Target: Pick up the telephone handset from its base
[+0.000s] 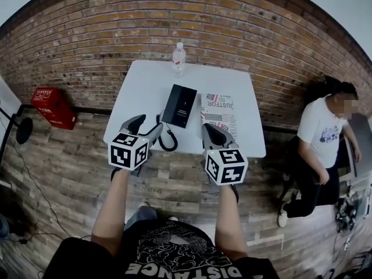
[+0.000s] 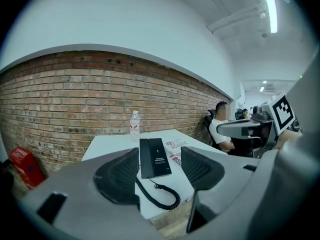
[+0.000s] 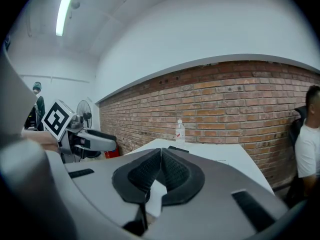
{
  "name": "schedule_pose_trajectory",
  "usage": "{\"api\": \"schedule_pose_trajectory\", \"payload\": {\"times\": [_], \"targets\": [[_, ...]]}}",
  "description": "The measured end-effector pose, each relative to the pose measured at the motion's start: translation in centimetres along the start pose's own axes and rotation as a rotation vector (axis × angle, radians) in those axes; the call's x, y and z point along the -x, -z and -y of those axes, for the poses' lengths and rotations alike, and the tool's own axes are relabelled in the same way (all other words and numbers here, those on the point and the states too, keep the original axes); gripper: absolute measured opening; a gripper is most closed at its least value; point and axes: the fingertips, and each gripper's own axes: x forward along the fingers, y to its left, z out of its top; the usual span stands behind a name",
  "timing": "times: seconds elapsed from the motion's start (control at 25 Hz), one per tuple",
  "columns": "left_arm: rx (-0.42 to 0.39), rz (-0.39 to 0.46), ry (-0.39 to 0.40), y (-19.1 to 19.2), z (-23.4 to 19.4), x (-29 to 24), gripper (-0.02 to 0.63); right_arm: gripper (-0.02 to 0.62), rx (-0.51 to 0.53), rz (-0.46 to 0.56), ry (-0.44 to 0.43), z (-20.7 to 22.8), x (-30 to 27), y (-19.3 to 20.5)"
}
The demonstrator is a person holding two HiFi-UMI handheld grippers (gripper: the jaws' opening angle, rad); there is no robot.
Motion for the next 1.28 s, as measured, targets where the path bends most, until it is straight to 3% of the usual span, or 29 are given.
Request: {"api": "schedule_pose_trajectory", "payload": {"times": [0.2,0.52,1.28], "targets": [[0.044,-0.007,0.041,0.1,-1.7,-1.8,0.245,0.002,0.006,-0.003,0.001,0.5,-1.6,-0.2],[0.098,-0.058,0.206,0.9,-4.7,-7.4,0.245,0.002,0.008,-0.033,0.049,1.6,-6.5,-0.3],[0.285,-0.301,0.601,5.3,-9.3,-19.0,0.245,0.002,-0.045,-0.114,0.229,4.7,-13.8,-0.5]]}}
